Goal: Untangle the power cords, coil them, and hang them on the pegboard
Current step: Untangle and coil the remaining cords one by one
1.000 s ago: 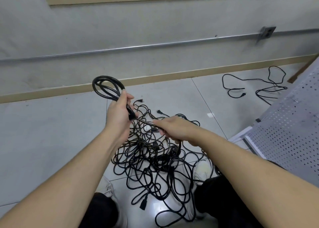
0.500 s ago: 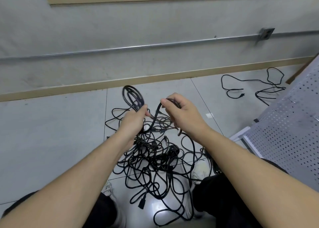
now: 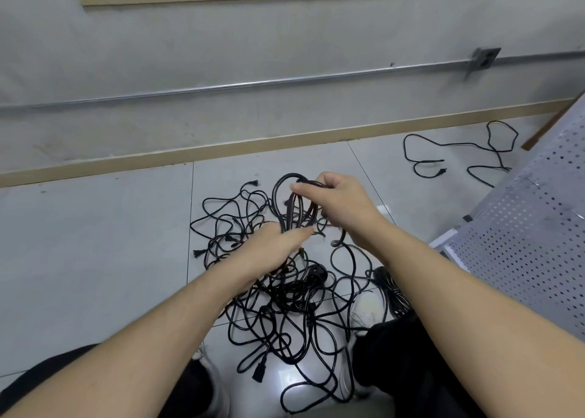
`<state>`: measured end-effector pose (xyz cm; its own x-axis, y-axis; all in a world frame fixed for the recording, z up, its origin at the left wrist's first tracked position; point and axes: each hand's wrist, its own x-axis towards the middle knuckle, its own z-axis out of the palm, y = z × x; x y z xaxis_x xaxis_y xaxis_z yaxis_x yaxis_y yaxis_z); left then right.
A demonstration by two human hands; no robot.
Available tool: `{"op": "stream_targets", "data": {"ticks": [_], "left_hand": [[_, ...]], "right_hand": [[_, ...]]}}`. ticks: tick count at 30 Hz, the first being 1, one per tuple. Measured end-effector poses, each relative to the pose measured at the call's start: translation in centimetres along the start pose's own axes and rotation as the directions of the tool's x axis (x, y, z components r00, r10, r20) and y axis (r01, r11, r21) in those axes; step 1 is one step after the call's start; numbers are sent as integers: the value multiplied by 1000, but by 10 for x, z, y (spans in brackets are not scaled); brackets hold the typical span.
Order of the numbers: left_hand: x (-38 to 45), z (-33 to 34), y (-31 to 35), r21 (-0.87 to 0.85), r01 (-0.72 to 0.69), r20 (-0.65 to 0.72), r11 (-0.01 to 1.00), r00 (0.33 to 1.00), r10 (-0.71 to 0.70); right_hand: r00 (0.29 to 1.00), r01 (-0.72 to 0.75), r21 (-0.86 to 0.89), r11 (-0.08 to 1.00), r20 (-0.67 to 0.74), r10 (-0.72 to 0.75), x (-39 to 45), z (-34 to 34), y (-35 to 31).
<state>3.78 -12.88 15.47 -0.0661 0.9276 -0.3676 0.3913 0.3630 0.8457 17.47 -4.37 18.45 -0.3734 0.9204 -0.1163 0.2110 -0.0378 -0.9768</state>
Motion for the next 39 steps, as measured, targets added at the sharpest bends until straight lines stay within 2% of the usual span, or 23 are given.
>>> {"op": "stream_targets", "data": {"ticks": [2, 6, 10, 13, 17, 19, 23, 27, 30, 35, 39], "left_hand": [[3, -4, -3, -69, 22, -13, 997, 1000, -23], [7, -13, 0, -151, -5, 7, 989, 1000, 6], [-1, -4, 6, -98, -69, 180, 993, 980, 85], [-7, -2, 9, -105, -167, 221, 980, 957, 187], [-11, -7, 7, -109, -246, 225, 963, 938, 265], [-12, -7, 6, -84, -274, 202, 958, 937, 285], [-10, -4, 5, -68, -203, 134, 977, 968, 210], [-8, -2, 8, -160, -136, 241, 978, 955, 173], [-11, -7, 17, -111, -156, 308, 981, 934, 184], [-19, -12, 15, -372, -49, 390, 927, 898, 205], [-24, -11, 13, -676, 129, 482, 726, 822, 303]], "right_hand": [[997, -67, 65, 996, 31, 65, 1, -6, -2], [998, -38, 236, 971, 57, 26, 3, -7, -2], [998, 29, 317, 948, -70, -7, 0, 3, -1], [994, 22, 387, 922, -111, 22, -2, 7, 2], [986, -157, 408, 899, 10, 168, -5, 4, -2], [986, -163, 441, 883, 52, 156, -1, 3, 0], [980, -199, 607, 769, 113, 164, 4, 1, 1], [965, -262, 708, 656, 205, 164, 3, -8, -1], [958, -286, 719, 633, 241, 159, 2, -12, -4], [951, -293, 690, 662, 281, 128, 6, -14, -9], [953, -278, 712, 645, 291, 90, 7, -13, -12]]}}
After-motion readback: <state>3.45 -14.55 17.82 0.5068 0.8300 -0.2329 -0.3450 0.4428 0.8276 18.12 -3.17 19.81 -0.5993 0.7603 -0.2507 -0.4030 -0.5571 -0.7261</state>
